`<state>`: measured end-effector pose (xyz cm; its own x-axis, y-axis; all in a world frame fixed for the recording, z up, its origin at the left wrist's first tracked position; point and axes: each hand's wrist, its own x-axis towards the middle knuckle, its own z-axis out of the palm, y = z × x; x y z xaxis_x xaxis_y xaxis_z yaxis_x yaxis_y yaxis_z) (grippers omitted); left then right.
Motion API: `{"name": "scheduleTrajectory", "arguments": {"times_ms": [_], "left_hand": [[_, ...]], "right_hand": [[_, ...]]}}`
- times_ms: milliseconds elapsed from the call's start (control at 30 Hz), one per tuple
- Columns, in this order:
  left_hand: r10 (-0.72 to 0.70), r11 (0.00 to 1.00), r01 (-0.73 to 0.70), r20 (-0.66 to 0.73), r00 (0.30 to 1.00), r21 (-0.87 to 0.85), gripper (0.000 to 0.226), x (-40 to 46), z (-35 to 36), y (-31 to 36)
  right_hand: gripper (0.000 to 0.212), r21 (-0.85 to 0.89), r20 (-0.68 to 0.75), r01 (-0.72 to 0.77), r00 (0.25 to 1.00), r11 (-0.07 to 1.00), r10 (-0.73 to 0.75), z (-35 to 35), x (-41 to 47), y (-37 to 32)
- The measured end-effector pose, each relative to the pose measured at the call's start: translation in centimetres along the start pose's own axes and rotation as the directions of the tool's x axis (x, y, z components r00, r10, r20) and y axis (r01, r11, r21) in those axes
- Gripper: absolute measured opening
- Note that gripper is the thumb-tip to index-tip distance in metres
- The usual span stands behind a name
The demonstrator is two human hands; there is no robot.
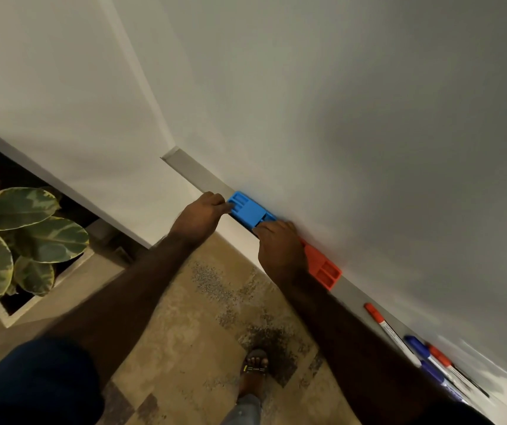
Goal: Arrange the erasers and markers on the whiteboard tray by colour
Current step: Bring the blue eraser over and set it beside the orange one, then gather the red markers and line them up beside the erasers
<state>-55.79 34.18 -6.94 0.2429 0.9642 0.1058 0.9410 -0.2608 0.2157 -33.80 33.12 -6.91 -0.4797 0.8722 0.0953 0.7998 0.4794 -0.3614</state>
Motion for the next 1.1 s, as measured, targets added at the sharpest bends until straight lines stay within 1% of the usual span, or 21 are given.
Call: {"name": "scheduleTrajectory", "arguments": {"times_ms": [100, 200, 267, 367, 433, 533, 600, 667, 733, 800, 867, 967, 1033, 1100], "left_hand": [[0.014, 1.000, -0.014, 0.001, 1.000, 0.003, 0.036, 0.1, 0.2, -0.3], [0.017, 1.000, -0.017, 0.011, 1.000, 0.019, 0.037, 0.2, 0.2, -0.3], [0.011, 1.000, -0.011, 0.012, 1.000, 0.023, 0.038, 0.2, 0.4, -0.2], [-0.019, 0.999, 0.018, 0.022, 1.000, 0.046, 0.042, 0.1, 0.4, 0.0], [-0.053, 0.998, 0.052, 0.026, 0.998, 0.040, 0.045, -0.1, 0.5, 0.4], [-0.143, 0.990, 0.143, -0.025, 0.989, 0.005, 0.047, -1.1, 0.4, 1.4], [-0.172, 0.985, 0.172, -0.085, 0.981, -0.015, 0.041, -2.1, 0.1, 3.0], [-0.176, 0.984, 0.170, -0.139, 0.974, -0.060, 0.035, -3.5, 0.3, 5.3], [-0.174, 0.979, 0.157, -0.136, 0.975, -0.129, 0.033, -5.1, 0.6, 8.0], [-0.180, 0.972, 0.159, -0.110, 0.977, -0.175, 0.030, -7.0, 1.2, 10.2], [-0.176, 0.965, 0.145, -0.128, 0.976, -0.218, 0.026, -8.7, 2.1, 12.7], [-0.131, 0.949, 0.076, -0.160, 0.978, -0.306, 0.029, -10.3, 3.2, 17.0], [-0.088, 0.935, 0.025, -0.163, 0.983, -0.354, 0.030, -10.8, 3.7, 19.8], [-0.066, 0.922, 0.006, -0.143, 0.988, -0.387, 0.022, -11.3, 3.9, 22.2]], "right_hand": [[0.022, 0.001, 0.001, -0.013, 1.000, 1.000, 0.013, 0.4, 0.0, 0.0], [0.025, -0.016, 0.068, -0.017, 0.998, 1.000, 0.018, 0.9, 0.3, 0.3], [0.026, -0.005, 0.074, -0.027, 0.997, 1.000, 0.027, 1.1, 0.3, 0.4], [0.025, 0.019, 0.018, -0.042, 0.999, 0.999, 0.041, 1.2, 0.1, 0.4], [0.025, 0.023, -0.012, -0.024, 1.000, 0.999, 0.024, 1.0, -0.3, 0.3], [0.027, 0.023, -0.051, -0.019, 0.999, 1.000, 0.020, 0.3, -1.2, 0.0], [0.027, 0.022, -0.072, -0.033, 0.997, 0.999, 0.034, -0.6, -2.7, 0.0], [0.025, 0.044, -0.104, -0.046, 0.993, 0.998, 0.051, -1.5, -5.1, 0.2], [0.022, 0.093, -0.188, -0.060, 0.979, 0.994, 0.076, -2.3, -8.2, 0.9], [0.019, 0.103, -0.222, -0.077, 0.970, 0.992, 0.098, -2.7, -11.4, 1.7], [0.020, 0.097, -0.226, -0.149, 0.959, 0.984, 0.168, -3.4, -14.7, 3.1], [0.027, 0.084, -0.234, -0.336, 0.908, 0.938, 0.347, -4.8, -19.2, 6.1], [0.029, 0.067, -0.197, -0.444, 0.872, 0.893, 0.449, -5.6, -21.7, 8.4], [0.032, 0.031, -0.153, -0.492, 0.858, 0.870, 0.490, -6.2, -23.5, 10.1]]}}
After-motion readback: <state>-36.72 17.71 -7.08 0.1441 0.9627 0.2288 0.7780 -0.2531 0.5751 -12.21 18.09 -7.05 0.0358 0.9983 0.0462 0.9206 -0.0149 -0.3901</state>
